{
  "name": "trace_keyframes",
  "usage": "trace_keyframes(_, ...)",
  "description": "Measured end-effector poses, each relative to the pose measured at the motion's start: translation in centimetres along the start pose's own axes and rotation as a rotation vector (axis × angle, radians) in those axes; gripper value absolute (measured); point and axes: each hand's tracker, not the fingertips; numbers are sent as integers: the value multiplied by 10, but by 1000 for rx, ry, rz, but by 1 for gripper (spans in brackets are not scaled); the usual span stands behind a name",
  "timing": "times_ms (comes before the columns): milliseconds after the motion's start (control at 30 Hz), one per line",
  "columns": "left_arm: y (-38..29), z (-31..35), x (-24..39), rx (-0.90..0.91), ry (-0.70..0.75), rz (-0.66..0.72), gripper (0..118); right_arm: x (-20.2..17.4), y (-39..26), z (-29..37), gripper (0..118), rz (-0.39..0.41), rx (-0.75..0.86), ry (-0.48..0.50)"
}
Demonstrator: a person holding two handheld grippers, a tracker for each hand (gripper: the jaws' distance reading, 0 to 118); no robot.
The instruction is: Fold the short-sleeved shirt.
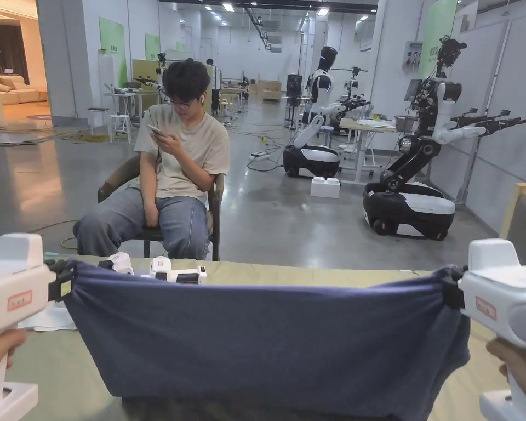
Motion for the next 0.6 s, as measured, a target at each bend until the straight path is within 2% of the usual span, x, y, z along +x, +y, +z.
trace_keyframes(167, -59, 63, -1, -33, -29, 10, 0, 1, -71, 42, 2, 34, -63, 15)
trace_keyframes(400, -151, 133, -8, -197, -69, 42, 0, -5, -164, 94, 2, 58, -236, 42)
trace_keyframes(600, -229, 149, -23, -350, -68, 46, 0, -11, -226, 123, 2, 49, -397, 72)
